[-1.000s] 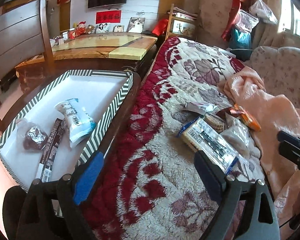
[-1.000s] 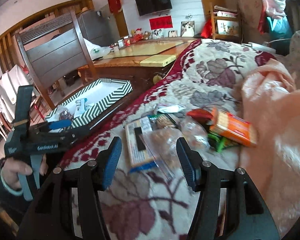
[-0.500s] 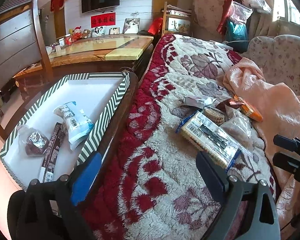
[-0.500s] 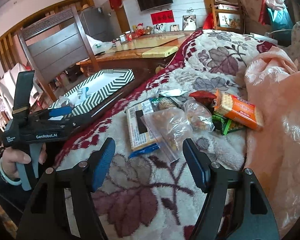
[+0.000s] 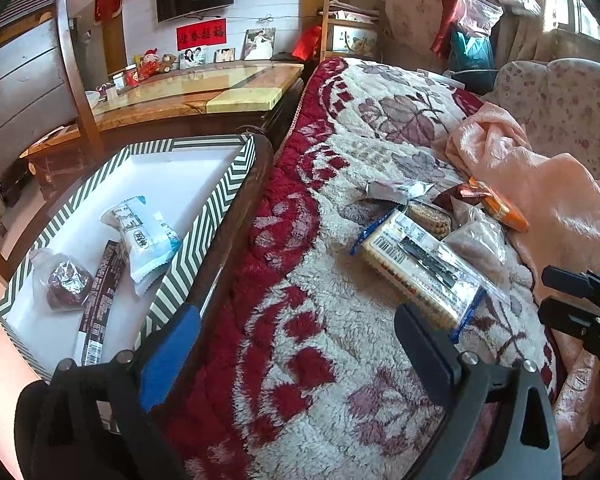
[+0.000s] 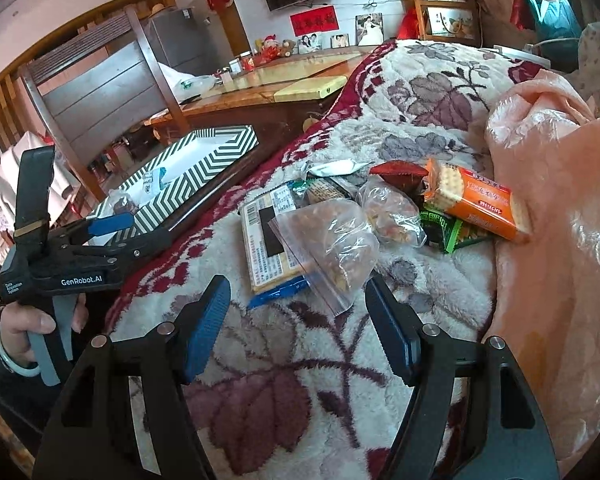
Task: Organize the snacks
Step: 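Move both tools back over the snacks on the bedspread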
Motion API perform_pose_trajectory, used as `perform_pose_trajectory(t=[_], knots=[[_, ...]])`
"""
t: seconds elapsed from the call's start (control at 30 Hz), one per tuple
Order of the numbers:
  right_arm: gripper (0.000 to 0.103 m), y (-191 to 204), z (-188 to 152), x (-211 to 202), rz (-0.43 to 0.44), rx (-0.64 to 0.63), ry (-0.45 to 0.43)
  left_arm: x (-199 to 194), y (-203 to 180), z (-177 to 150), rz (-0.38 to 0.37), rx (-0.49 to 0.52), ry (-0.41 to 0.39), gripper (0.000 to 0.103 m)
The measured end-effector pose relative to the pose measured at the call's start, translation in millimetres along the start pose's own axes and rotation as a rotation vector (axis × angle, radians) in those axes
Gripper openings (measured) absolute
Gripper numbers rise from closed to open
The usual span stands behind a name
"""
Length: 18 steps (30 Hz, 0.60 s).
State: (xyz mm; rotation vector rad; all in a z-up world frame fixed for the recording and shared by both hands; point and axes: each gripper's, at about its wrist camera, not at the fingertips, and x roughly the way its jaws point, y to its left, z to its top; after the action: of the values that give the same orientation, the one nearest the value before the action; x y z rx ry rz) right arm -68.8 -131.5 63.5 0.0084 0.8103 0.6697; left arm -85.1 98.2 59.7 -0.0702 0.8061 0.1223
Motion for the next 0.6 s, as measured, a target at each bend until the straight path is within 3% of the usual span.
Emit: perform_pose_trajectory(t=[0.6], knots=[[0.071, 11.2, -4.8, 9.7, 0.057, -0.043, 0.062, 3.2, 1.2, -1.3, 0.002, -0.008, 0.011, 0.099]])
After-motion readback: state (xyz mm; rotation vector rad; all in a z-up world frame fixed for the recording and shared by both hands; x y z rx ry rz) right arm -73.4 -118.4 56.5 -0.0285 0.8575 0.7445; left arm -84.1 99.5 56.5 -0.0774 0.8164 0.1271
